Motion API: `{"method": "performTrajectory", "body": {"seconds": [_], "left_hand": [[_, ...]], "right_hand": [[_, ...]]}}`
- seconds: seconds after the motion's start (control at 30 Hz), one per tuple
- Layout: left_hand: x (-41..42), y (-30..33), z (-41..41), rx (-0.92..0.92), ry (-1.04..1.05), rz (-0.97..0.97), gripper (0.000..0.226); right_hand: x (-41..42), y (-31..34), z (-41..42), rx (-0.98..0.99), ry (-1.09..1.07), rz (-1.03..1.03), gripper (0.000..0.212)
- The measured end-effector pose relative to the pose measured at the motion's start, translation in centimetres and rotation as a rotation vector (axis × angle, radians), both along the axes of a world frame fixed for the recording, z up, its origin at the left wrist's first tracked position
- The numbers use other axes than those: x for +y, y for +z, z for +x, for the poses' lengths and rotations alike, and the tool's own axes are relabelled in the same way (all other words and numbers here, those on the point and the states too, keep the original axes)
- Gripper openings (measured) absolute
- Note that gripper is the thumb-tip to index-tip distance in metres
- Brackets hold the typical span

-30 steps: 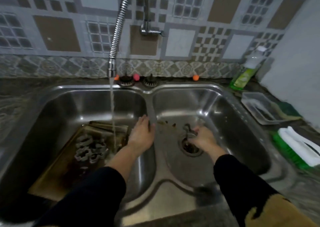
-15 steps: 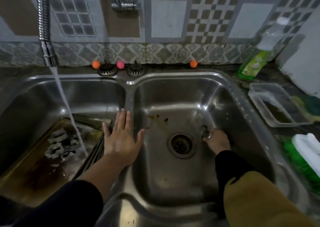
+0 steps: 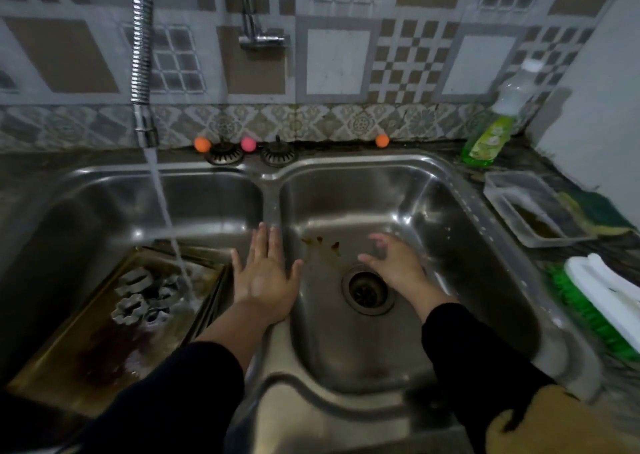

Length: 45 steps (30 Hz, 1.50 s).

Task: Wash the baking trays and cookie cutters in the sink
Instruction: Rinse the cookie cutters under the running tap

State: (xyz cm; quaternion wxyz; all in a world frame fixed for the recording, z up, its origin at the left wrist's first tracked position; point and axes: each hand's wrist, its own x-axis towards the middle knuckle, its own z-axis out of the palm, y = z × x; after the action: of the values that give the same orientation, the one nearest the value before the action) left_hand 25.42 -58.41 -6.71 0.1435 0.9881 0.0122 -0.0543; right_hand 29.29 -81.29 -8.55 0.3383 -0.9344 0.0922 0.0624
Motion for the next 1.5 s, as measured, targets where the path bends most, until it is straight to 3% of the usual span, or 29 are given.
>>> {"method": "performTrajectory", "body": {"seconds": [0.2, 0.3, 0.37, 0.5, 0.63, 0.77, 0.87, 0.97, 1.03, 1.17, 1.33, 1.43, 1.5], "left_hand": [[4.7, -0.3, -1.1, 0.150, -0.111, -0.222, 0.062], [9.5, -1.0, -2.5, 0.179, -0.080, -0.158, 0.061], [13.1, -1.2, -3.2, 0.220, -0.020, -0.090, 0.057], [18.9, -1.3, -4.4, 0.286, 0.096, -0.021, 0.054], [21.7, -2.5, -5.2, 0.330, 0.098, -0.100, 0.059], [22.6, -3.6, -5.0, 0.329, 0.100, -0.141, 0.061], [22.4, -3.1, -4.5, 0.266, 0.125, -0.185, 0.053], [21.1, -2.2, -3.6, 0.160, 0.176, -0.410, 0.044], [19.6, -1.2, -2.8, 0.152, 0.266, -0.695, 0.041], [16.9, 0.8, -1.6, 0.377, 0.520, -1.305, 0.044], [16.0, 2.0, -1.3, 0.560, 0.603, -1.536, 0.035], [16.0, 2.5, -1.4, 0.544, 0.598, -1.624, 0.032], [16.2, 2.4, -1.4, 0.506, 0.555, -1.570, 0.032]], "right_hand": [[11.7, 4.5, -1.8, -0.314, 0.293, -0.046, 0.029], [17.7, 4.9, -3.4, -0.399, 0.452, -0.182, 0.028], [21.2, 3.9, -4.6, -0.357, 0.582, -0.214, 0.029], [26.9, 0.8, -6.1, -0.031, 0.825, -0.207, 0.046], [30.6, -2.0, -5.3, 0.014, 0.736, -0.224, 0.050], [31.8, -3.2, -4.5, -0.087, 0.615, -0.261, 0.026], [31.7, -2.3, -4.1, -0.043, 0.469, -0.068, 0.020], [30.9, -0.2, -3.2, 0.122, 0.243, 0.167, 0.027], [30.3, 1.1, -2.9, 0.172, 0.124, 0.303, 0.025], [28.9, 2.9, -3.8, 0.192, 0.148, 0.410, 0.024], [27.4, 3.3, -5.3, 0.145, 0.220, 0.428, 0.021], [26.7, 2.9, -5.7, 0.086, 0.262, 0.373, 0.020], [26.3, 2.9, -6.0, 0.062, 0.303, 0.318, 0.019]]}}
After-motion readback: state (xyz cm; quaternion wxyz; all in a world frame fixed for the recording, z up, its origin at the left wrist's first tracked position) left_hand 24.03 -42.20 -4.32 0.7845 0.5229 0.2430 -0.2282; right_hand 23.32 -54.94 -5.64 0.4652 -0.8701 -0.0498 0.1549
